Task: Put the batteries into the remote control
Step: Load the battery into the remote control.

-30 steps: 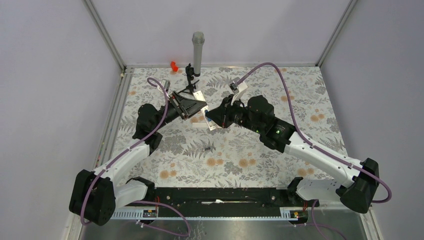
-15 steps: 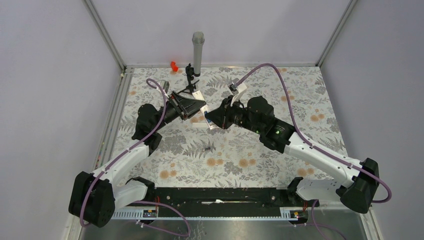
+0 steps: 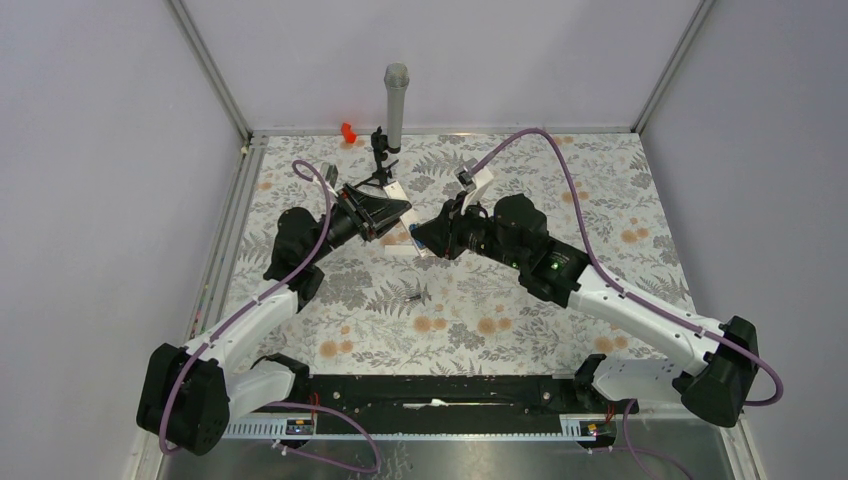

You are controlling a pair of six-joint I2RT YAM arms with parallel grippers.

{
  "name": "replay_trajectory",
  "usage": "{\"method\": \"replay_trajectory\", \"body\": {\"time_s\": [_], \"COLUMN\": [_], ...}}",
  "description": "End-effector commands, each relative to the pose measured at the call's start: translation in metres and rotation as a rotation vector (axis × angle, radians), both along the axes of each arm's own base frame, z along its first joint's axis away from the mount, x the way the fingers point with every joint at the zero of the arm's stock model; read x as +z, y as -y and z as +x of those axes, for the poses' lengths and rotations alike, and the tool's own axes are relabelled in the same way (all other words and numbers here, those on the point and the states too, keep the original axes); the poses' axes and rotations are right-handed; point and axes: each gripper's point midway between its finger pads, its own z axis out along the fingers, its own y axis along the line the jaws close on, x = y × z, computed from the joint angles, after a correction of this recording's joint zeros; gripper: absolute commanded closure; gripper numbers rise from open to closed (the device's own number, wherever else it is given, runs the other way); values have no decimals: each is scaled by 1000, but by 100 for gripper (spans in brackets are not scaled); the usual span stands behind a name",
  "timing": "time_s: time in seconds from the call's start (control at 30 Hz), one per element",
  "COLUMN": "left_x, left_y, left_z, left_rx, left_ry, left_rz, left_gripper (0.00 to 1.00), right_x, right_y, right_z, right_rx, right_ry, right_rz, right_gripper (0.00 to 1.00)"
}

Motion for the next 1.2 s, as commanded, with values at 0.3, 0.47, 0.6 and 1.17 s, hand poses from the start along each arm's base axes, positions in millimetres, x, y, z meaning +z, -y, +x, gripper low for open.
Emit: {"method": "replay_trajectory", "body": {"time_s": [0.3,0.47,0.6,1.17], "left_x": [32,32,30,60], "left_y": [-5,-5,-6,-15], "left_z": [-4,-3,-2,-1], "left_rx": [26,29,41,120], "left_ry": [104,115,124,294], "left_rz": [-33,-15,-1,-16], "left_gripper": [100,100,100,100], "right_x": [21,36,46,35], "right_y": [4,4,8,32], "right_z": [5,2,4,2], "right_rx": [-47,-49,-75,-310], "right_ry": [32,-1,-8,-450], "right_rz": [27,40,50,255], "right_gripper": [64,59,54,0]}}
